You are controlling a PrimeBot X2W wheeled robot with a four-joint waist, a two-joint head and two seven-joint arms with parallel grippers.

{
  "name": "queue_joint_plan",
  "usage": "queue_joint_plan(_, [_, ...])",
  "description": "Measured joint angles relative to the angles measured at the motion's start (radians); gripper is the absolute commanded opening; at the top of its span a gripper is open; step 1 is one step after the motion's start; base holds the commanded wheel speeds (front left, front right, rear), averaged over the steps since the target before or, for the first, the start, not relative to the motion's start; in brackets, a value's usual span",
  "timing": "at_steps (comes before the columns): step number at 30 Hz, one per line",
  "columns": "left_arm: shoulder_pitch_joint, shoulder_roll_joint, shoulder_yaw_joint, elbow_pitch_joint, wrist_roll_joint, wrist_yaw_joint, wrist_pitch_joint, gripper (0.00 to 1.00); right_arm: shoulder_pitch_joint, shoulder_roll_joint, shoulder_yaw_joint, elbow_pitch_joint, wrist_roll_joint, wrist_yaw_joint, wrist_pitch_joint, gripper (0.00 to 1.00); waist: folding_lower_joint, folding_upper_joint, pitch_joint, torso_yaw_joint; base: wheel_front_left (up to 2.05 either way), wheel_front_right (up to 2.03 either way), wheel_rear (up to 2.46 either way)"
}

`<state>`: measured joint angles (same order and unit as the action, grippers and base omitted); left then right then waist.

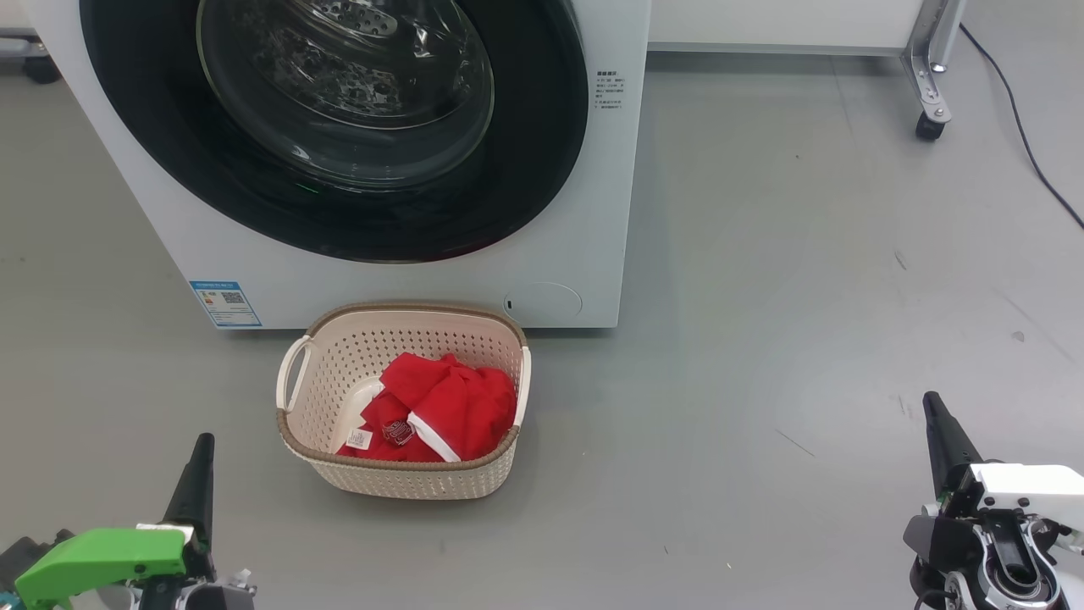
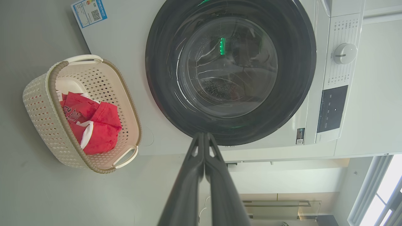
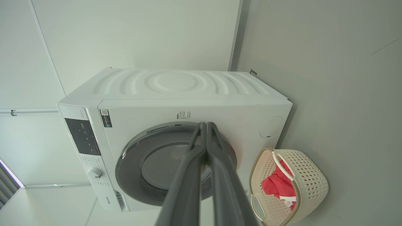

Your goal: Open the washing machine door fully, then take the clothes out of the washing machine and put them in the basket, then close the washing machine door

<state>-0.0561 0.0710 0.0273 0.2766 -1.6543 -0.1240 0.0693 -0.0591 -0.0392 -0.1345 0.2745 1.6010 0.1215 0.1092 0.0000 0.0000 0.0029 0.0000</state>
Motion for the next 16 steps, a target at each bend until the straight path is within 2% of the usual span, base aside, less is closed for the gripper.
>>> queue_joint_plan(16, [0.000,0.000,0.001,-0.001,0.000,0.000,0.000,0.00,0.000,0.000,0.000,0.000,0.000,0.000,0.000,0.00,0.0000,0.0000,0.000,0.000,0.00,0.00,0.00])
